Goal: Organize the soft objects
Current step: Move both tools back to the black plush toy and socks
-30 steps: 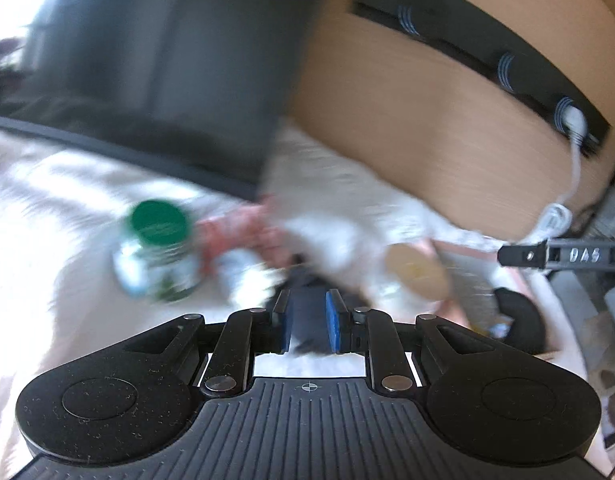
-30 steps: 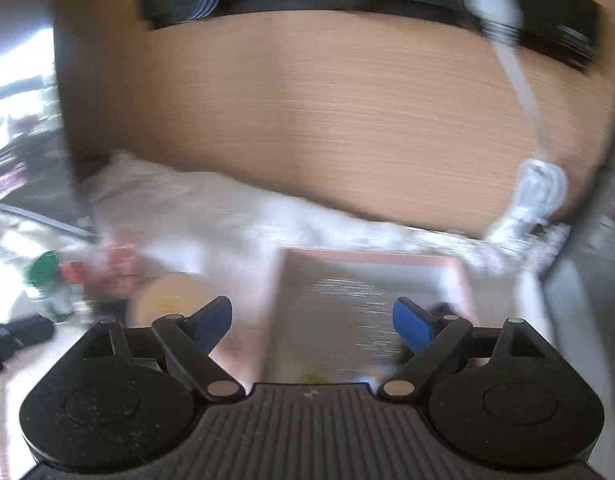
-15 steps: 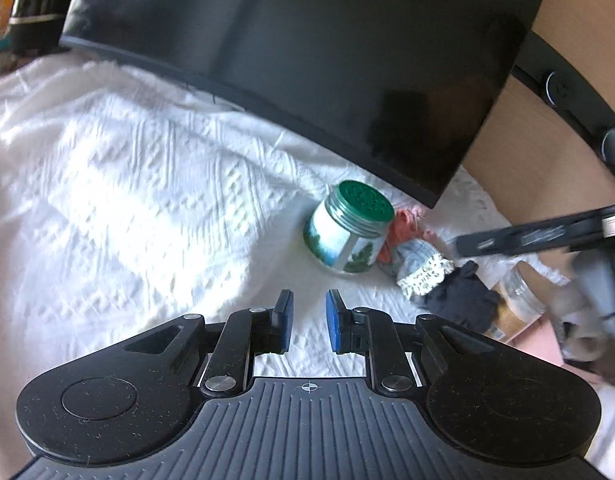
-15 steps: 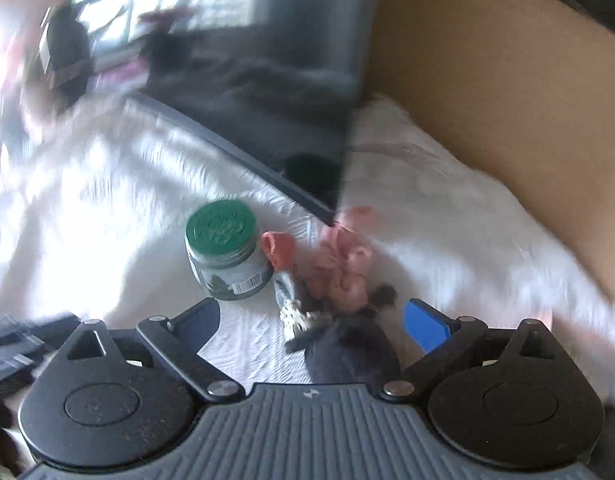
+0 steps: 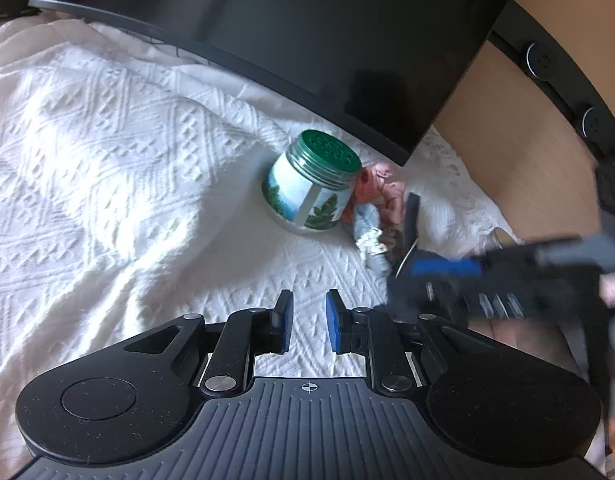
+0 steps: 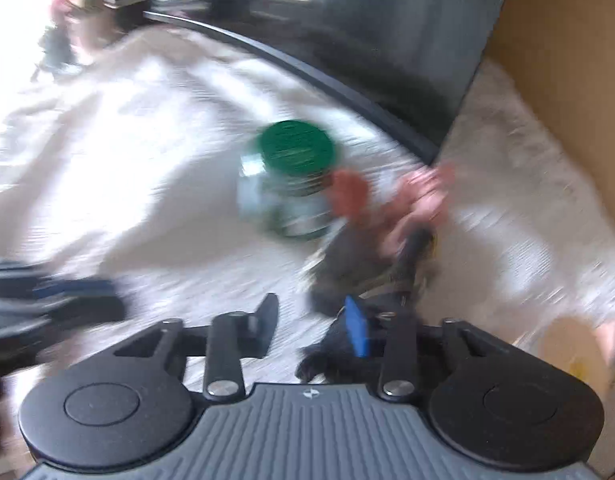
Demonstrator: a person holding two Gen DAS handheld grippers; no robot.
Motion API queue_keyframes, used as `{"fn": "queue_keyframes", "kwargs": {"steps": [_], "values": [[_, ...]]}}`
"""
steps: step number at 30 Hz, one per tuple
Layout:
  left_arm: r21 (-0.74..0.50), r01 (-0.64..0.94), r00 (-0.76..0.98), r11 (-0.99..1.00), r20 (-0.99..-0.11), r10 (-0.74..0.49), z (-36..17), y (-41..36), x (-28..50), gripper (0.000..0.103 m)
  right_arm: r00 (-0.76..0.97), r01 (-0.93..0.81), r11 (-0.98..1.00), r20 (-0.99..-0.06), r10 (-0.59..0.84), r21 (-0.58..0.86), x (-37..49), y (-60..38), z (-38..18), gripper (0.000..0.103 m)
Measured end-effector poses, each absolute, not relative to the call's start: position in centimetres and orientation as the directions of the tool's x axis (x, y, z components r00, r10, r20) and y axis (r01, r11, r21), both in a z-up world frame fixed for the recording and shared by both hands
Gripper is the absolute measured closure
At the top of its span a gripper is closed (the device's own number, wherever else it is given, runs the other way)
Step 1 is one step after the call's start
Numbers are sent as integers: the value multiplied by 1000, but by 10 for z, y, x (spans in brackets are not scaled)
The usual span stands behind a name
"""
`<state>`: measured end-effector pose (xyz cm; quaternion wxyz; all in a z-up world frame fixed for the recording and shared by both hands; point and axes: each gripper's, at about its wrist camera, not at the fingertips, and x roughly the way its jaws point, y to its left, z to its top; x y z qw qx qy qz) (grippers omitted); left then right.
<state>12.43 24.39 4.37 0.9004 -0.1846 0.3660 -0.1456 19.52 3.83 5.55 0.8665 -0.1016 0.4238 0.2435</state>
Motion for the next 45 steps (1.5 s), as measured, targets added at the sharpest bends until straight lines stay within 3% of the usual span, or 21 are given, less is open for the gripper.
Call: {"fn": "queue_keyframes", "kwargs": {"steps": [5,8,12,13,18,27,29,30,31,32,34,42,45], "values": [[-431,156,667,889,-618,-417,44,232,133,84,493,-522,849,-783,379,82,163,30,52,71],[-425,154,663,892,-625,-413,42,230,137,84,577,-514,857,-745,335,-13,151,28,63,67],[-432,145,653,890,-634,-414,37,230,140,84,671,-492,854,-698,250,-167,151,31,71,19],[-433,146,651,890,-635,-416,37,230,141,84,679,-486,855,-695,237,-183,154,31,70,17],[-440,128,659,889,-632,-408,36,238,142,84,693,-466,859,-691,206,-211,192,43,69,17],[-479,30,674,877,-638,-372,27,264,115,84,447,-422,906,-878,172,-37,302,56,28,17],[-491,-2,679,871,-640,-360,22,274,105,84,412,-395,919,-897,158,-19,315,58,21,26],[-497,-17,682,867,-640,-354,19,279,98,84,391,-394,919,-904,171,3,316,59,20,56],[-502,-30,685,864,-640,-349,17,284,93,84,379,-397,918,-907,182,19,314,60,22,69],[-507,-44,686,861,-641,-343,15,289,88,84,397,-401,916,-899,184,11,306,62,26,71],[-513,-72,687,856,-647,-330,11,296,82,84,411,-436,899,-883,228,29,283,65,36,88],[-527,-60,700,848,-628,-341,21,297,75,84,342,-568,811,-857,386,139,187,84,37,89],[-521,-27,699,853,-620,-356,28,290,78,84,359,-579,805,-846,394,129,165,80,42,82]]}}
